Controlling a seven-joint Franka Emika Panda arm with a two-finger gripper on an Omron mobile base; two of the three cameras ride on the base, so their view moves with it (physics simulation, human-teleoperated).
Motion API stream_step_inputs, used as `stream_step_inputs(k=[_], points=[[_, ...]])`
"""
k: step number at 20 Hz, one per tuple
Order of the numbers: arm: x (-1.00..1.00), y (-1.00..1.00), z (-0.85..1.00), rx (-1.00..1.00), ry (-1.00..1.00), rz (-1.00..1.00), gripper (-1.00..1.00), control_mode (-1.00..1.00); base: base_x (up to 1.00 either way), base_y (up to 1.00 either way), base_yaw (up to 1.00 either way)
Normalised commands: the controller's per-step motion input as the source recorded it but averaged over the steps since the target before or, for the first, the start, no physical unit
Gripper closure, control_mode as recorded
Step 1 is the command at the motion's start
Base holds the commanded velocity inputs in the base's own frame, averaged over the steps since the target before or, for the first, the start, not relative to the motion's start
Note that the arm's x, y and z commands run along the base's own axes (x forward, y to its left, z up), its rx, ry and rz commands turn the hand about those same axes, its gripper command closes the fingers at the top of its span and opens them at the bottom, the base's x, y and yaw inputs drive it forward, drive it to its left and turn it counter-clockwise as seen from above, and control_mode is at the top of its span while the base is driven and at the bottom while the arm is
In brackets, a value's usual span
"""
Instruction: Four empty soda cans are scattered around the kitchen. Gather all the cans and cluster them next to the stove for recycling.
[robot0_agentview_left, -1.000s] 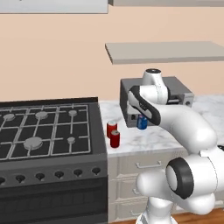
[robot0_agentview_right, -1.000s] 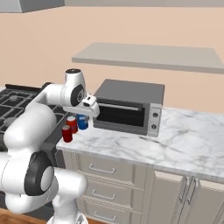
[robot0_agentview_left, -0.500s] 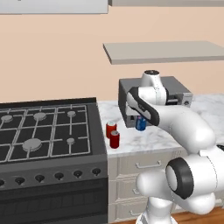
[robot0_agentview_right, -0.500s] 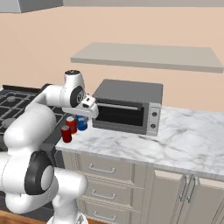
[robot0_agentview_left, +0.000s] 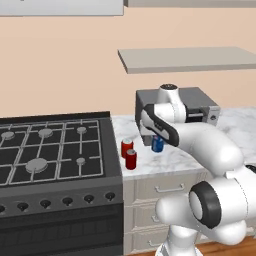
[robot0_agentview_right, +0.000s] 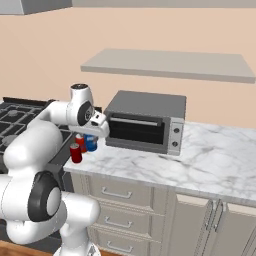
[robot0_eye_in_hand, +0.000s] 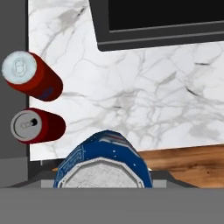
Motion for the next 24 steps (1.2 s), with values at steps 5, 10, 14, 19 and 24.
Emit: stream_step_inputs(k=[5, 10, 14, 19, 24], points=[[0.11, 0.08, -0.15, 0.0, 0.0, 0.0, 1.0, -1.0, 0.0, 0.0, 0.0], [0.22, 0.07, -0.18, 0.0, 0.0, -0.01, 1.0, -1.0, 0.0, 0.0, 0.0], [0.22, 0.07, -0.16, 0.0, 0.0, -0.02, 1.0, -1.0, 0.0, 0.0, 0.0], [0.22, 0.04, -0.13, 0.0, 0.0, -0.03, 1.0, -1.0, 0.0, 0.0, 0.0], [0.17, 0.01, -0.19, 0.0, 0.0, -0.02, 1.0, -1.0, 0.0, 0.0, 0.0]])
